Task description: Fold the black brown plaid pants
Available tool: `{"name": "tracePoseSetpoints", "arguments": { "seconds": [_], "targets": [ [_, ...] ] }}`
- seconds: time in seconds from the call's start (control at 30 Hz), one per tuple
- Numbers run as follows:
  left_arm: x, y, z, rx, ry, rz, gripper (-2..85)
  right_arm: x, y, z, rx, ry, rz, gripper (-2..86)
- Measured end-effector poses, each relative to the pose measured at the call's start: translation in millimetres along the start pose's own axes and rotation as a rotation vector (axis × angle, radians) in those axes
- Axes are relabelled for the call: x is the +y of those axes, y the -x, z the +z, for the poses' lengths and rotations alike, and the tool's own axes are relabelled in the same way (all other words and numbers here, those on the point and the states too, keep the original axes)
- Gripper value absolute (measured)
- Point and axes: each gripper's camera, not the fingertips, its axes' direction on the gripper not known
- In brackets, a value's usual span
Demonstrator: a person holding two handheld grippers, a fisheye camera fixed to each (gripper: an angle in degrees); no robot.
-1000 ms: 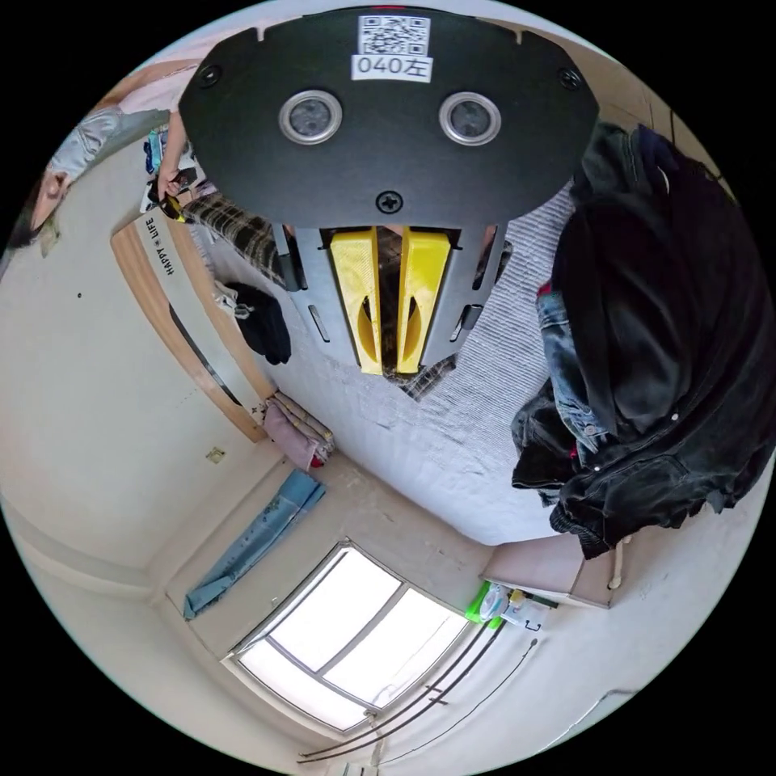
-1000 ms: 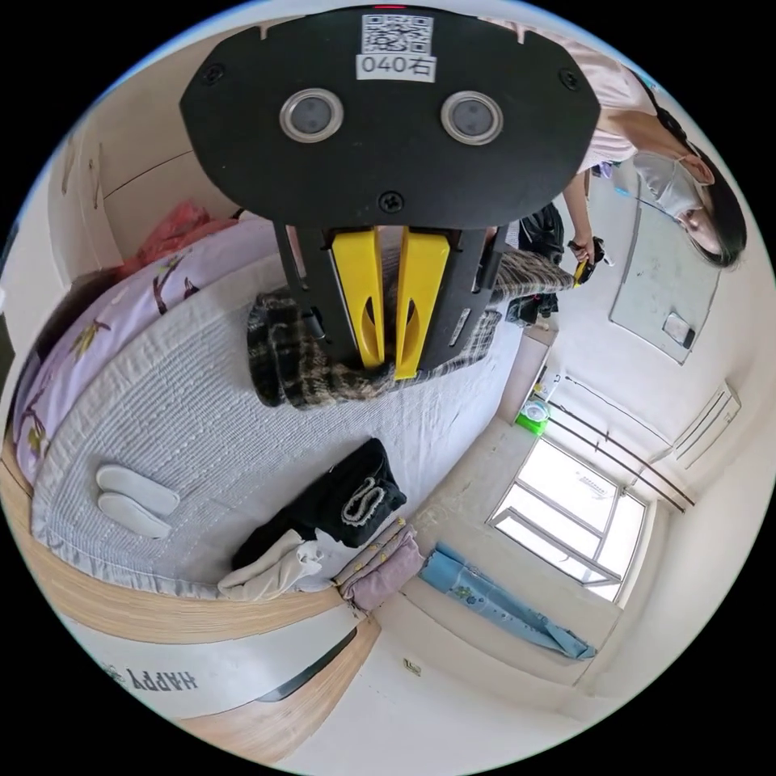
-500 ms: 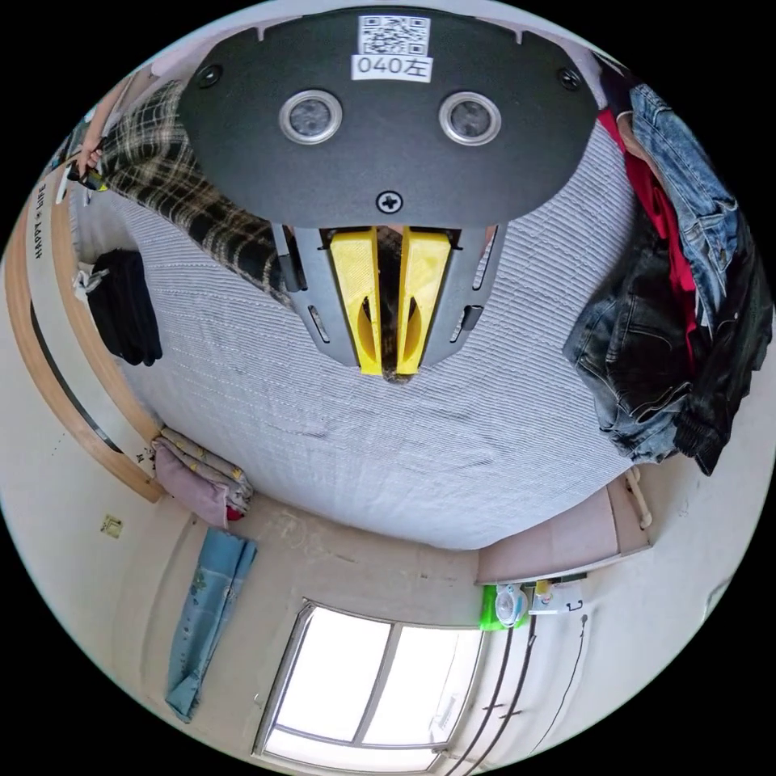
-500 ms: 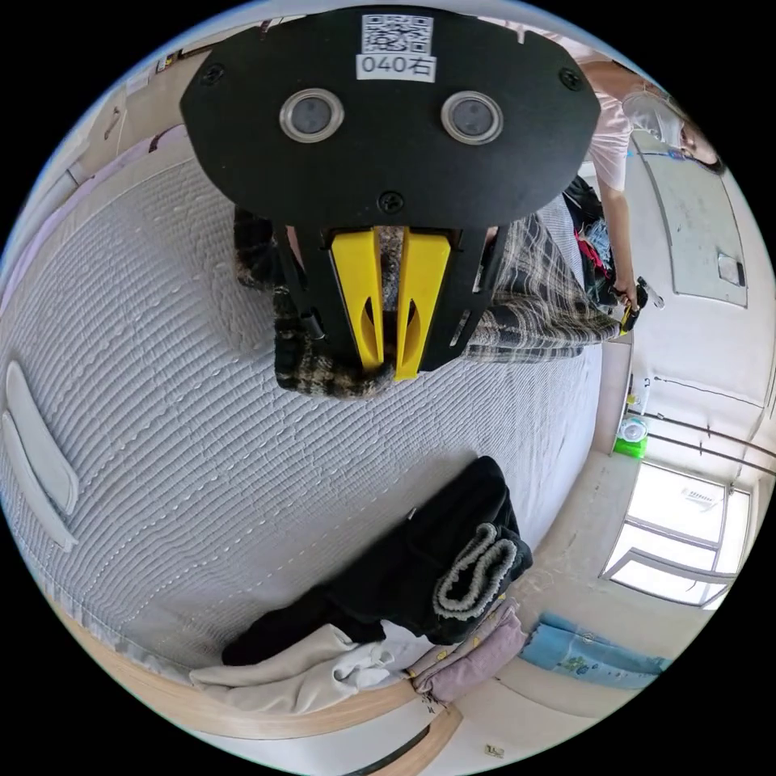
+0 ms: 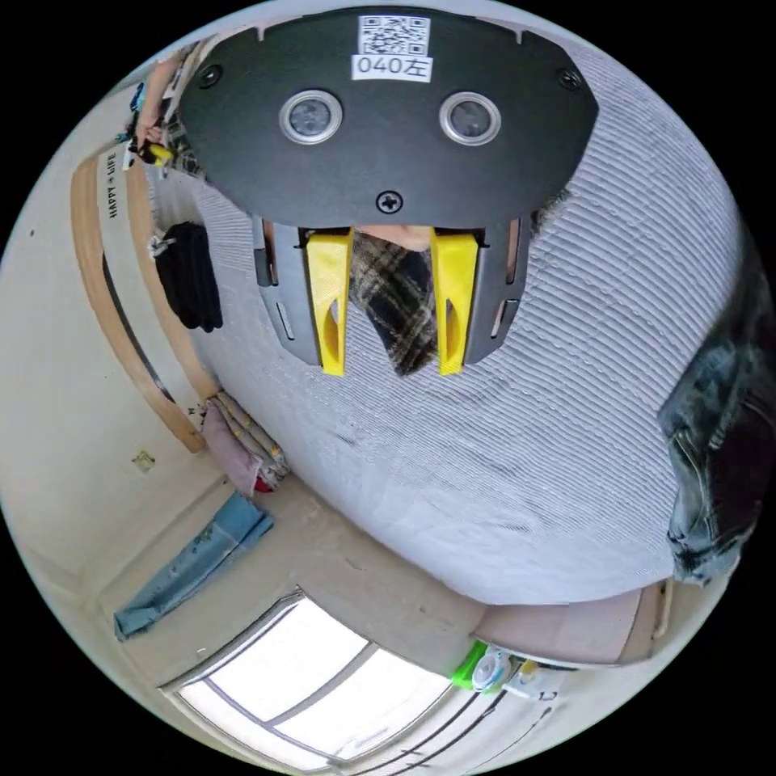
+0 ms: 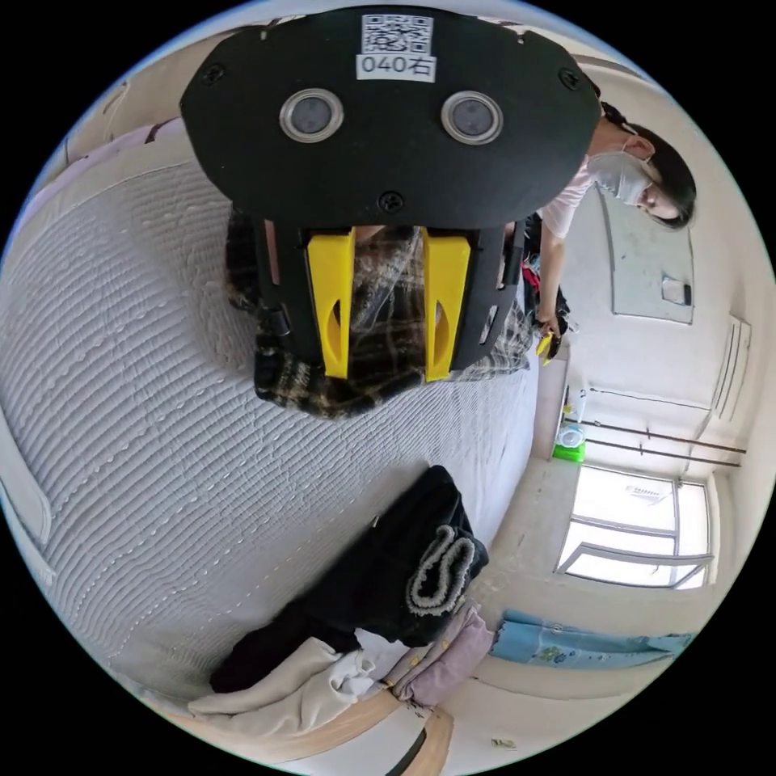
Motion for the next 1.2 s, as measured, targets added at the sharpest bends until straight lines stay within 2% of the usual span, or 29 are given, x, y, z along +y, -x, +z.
{"name": "tracePoseSetpoints", "arguments": {
  "seconds": [0.1, 0.2, 0.23, 0.3, 0.4, 0.43, 0.47, 0.57, 0.63, 0.67, 0.73, 0.77, 0.8, 0.9, 0.97, 1.1, 1.2],
  "targets": [
    [19, -46, -18, -0.135, 0.058, 0.268, 7.3, 31, 36, -30, 0.124, -0.126, -0.084, 10.3],
    [73, -108, -11, -0.116, 0.192, 0.501, 1.3, 64, 97, -20, 0.295, -0.159, -0.265, 2.2],
    [86, -120, -5, -0.125, 0.224, 0.546, 0.7, 71, 119, -3, 0.39, -0.129, -0.324, 0.3],
    [133, -156, 30, -0.309, 0.321, 0.655, -0.5, 78, 143, 29, 0.557, -0.076, -0.382, -0.5],
    [169, -151, 92, -0.549, 0.462, 0.688, -0.8, 79, 147, 83, 0.965, 0.003, -0.426, -0.8],
    [174, -145, 104, -0.546, 0.496, 0.698, -0.8, 77, 128, 106, 1.105, 0.068, -0.447, -0.9],
    [175, -139, 103, -0.496, 0.445, 0.656, -0.9, 74, 109, 120, 1.057, 0.118, -0.441, -0.9],
    [157, -134, 97, -0.446, 0.458, 0.497, -0.9, 64, 118, 115, 1.024, 0.136, -0.41, -0.9],
    [153, -141, 76, -0.525, 0.351, 0.487, -0.9, 63, 132, 109, 1.021, 0.165, -0.413, -0.8],
    [154, -153, 59, -0.575, 0.259, 0.512, -0.9, 70, 154, 101, 1.029, 0.1, -0.475, -0.6],
    [161, -180, 39, -0.482, 0.183, 0.591, -0.9, 85, 192, 98, 1.022, -0.015, -0.636, 0.0],
    [167, -201, 36, -0.336, 0.197, 0.64, -0.9, 91, 217, 106, 0.978, -0.048, -0.743, 0.6],
    [175, -225, 39, -0.19, 0.23, 0.679, -0.9, 92, 228, 112, 0.944, -0.049, -0.786, 2.2],
    [204, -297, 64, 0.08, 0.305, 0.798, -0.8, 81, 271, 164, 0.774, 0.062, -0.947, 8.6],
    [232, -342, 84, 0.124, 0.345, 0.935, 0.2, 67, 295, 209, 0.707, 0.14, -1.017, 10.9],
    [298, -421, 129, 0.016, 0.418, 1.282, 5.0, 53, 318, 263, 0.608, 0.224, -1.105, 11.2],
    [328, -448, 150, -0.044, 0.42, 1.447, 6.7, 48, 330, 294, 0.591, 0.251, -1.165, 11.0]
  ]
}}
